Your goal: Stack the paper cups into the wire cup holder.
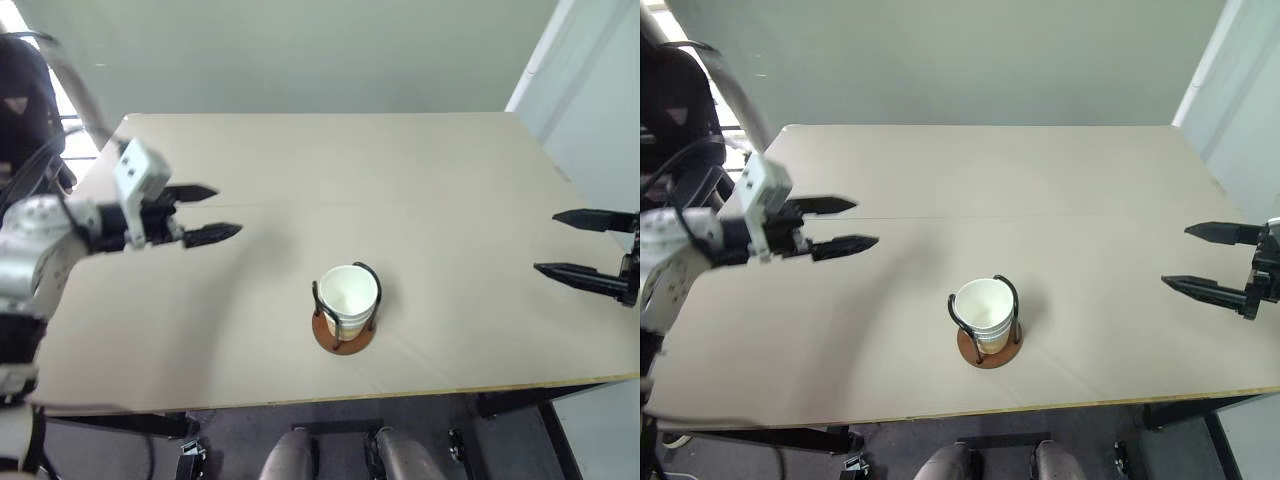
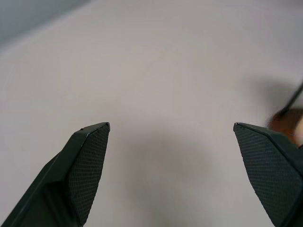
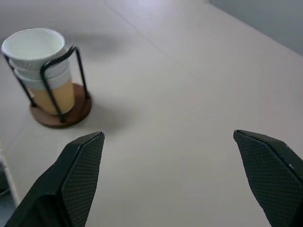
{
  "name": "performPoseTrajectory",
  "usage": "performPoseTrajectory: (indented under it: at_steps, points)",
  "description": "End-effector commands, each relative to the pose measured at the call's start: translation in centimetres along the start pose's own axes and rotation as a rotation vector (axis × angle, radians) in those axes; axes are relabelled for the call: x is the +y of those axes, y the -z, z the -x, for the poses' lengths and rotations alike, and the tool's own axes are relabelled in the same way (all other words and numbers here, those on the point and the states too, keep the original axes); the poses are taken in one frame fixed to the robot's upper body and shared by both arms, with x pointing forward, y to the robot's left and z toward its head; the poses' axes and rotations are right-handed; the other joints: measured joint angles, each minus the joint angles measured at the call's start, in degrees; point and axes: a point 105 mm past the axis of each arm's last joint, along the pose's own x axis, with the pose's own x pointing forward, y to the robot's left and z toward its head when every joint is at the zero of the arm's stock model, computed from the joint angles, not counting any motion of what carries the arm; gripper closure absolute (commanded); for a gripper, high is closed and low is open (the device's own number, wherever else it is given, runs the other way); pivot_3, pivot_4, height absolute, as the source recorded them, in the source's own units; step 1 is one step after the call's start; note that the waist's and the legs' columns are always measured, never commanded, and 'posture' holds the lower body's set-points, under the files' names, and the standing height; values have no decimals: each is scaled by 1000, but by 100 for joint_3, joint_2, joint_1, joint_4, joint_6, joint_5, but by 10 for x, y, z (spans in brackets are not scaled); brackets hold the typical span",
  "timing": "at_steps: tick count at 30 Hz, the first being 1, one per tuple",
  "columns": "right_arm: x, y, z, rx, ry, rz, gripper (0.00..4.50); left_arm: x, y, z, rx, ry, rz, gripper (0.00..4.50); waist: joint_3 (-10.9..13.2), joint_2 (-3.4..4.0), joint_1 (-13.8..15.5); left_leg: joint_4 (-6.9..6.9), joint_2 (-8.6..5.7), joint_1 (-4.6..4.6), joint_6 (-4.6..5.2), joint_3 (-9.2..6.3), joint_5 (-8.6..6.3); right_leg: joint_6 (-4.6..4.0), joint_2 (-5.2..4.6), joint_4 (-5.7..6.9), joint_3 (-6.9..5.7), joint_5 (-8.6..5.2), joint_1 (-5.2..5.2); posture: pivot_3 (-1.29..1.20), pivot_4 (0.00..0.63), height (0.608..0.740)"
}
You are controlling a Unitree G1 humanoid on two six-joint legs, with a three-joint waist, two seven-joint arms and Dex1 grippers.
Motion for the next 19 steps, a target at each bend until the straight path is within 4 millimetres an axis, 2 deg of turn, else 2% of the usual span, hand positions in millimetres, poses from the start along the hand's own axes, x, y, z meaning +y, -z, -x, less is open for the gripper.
performPoseTrajectory:
  at_steps: [1, 4, 7, 13, 19]
  points:
    - [-10, -4, -3, 0, -4, 45, 0, 8, -20, 28, -73, -172, -25, 23, -1, -1, 54, 4, 1, 0, 3, -1, -1, -4, -1, 0, 2, 0, 4, 0, 150, 740]
    - [-21, -2, -8, -8, 0, 50, 0, 19, -14, 46, -103, -316, -1, 23, 0, -1, 114, 7, -1, 10, 20, -1, -12, -67, -3, 7, 3, -17, 13, 0, 150, 740]
    - [-28, -3, -13, -22, 1, 57, 0, 29, -7, 61, -114, -424, 8, 23, 0, -2, 118, 3, -1, 17, 54, 0, -37, -93, -3, 17, 0, 3, 8, 0, 150, 740]
    - [-39, -6, -22, -85, 22, 51, 0, 31, -1, 68, -146, -498, -5, 23, 2, -5, 75, -3, -1, 46, 23, -1, -3, -123, -1, 52, 3, 26, 10, 0, 150, 740]
    - [-48, -5, -30, -114, 70, 51, 0, 29, -7, 70, -232, -519, -9, 23, 2, -5, 49, -4, 0, 60, 20, -1, 13, -133, 0, 86, 9, 31, 4, 0, 150, 740]
